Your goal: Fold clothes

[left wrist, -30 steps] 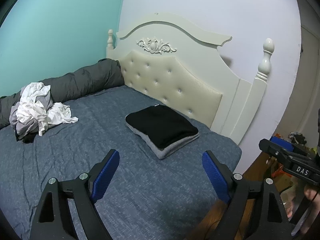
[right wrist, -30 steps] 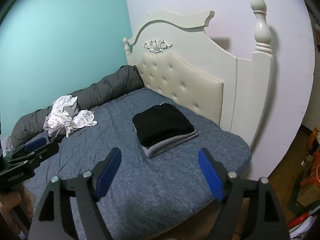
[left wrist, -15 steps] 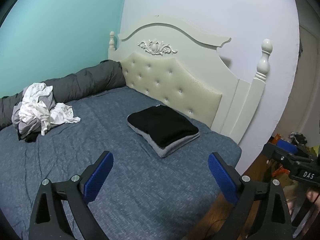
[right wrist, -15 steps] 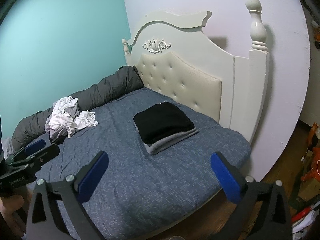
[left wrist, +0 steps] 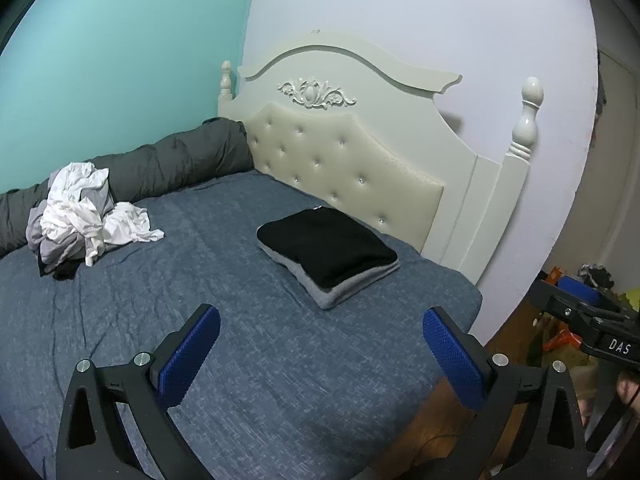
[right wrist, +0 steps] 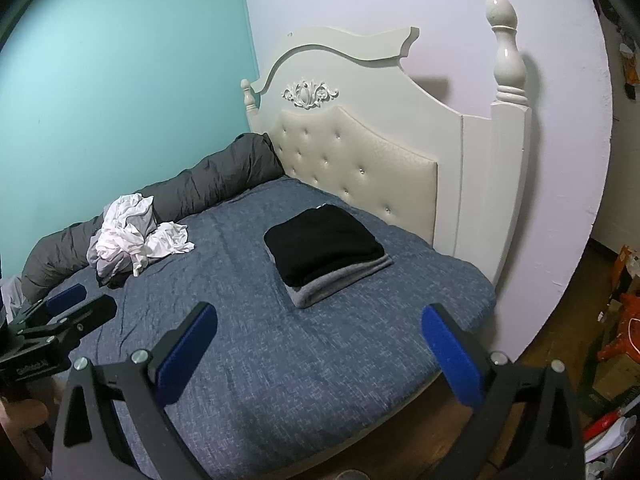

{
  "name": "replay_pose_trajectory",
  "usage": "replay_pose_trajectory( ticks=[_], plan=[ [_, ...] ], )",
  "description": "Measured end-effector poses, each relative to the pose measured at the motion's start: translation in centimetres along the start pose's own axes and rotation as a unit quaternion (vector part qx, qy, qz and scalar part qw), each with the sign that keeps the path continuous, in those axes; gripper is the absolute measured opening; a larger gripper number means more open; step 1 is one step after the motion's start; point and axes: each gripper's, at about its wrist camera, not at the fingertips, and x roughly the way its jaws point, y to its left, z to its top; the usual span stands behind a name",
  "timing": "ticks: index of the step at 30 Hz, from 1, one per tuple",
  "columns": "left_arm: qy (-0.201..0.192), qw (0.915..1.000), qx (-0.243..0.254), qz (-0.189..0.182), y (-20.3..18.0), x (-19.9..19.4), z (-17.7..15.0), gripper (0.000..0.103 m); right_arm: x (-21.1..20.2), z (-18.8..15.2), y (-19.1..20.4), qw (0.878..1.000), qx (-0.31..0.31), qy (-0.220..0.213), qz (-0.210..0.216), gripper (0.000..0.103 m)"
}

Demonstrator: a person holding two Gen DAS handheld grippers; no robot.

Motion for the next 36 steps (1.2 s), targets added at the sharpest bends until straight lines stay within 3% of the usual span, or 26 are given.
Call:
replay_pose_trajectory(
  ticks=[10, 36],
  plan=[
    [0.006, 0.9999, -0.002, -0.009, -0.1, -0.3, -0.7, 0.103, -0.9, -0.4, 0.2, 1.0, 0.004, -0.005, 0.002, 0.103],
    [-0.001, 0.9999, 0.012, 0.01, -0.3, -2.3, -1.7, 0.103, -2.8, -2.3, 0.8, 1.0, -0.003, -0.011, 0.001, 0.103]
  ],
)
